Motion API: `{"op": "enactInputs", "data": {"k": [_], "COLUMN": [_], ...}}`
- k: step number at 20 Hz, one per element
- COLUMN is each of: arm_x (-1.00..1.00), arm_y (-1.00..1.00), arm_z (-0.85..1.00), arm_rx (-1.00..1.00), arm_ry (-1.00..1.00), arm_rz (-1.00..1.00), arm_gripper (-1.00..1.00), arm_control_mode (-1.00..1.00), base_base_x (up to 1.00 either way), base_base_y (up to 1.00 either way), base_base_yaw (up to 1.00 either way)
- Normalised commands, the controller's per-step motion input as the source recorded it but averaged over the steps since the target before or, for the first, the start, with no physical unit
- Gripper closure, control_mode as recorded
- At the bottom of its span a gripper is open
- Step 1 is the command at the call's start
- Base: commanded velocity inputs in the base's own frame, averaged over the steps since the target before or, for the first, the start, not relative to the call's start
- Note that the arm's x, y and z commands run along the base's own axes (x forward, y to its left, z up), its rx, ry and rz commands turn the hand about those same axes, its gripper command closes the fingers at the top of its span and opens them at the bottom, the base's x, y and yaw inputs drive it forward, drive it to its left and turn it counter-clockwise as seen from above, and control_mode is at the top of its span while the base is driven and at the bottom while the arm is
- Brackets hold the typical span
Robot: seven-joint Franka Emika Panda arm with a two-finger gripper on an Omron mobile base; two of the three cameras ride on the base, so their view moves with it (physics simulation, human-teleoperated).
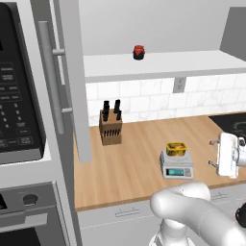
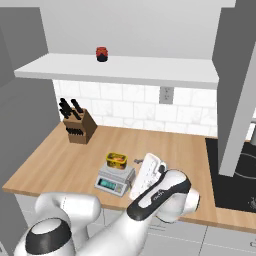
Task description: Pick the canned food and place it on the digital scale for weighing, and close the cabinet.
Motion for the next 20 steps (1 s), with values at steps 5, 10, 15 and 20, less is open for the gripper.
{"op": "enactInputs", "data": {"k": [5,10,15,20], "arm_x": [-0.17,0.0,0.0,0.0], "arm_y": [-0.01,-0.4,-0.66,-0.62], "arm_z": [0.29,0.25,0.15,0.35], "arm_rx": [0.25,0.3,0.28,0.08], "arm_ry": [-0.44,-0.38,-0.33,0.09], "arm_rz": [-0.04,-0.04,-0.02,-0.11], "arm_gripper": [-1.0,-1.0,-1.0,-1.0], "arm_control_mode": [-1.0,-1.0,-1.0,-1.0], "base_base_x": [0.0,0.0,0.0,0.0], "base_base_y": [0.0,0.0,0.0,0.0], "base_base_yaw": [0.0,0.0,0.0,0.0]}}
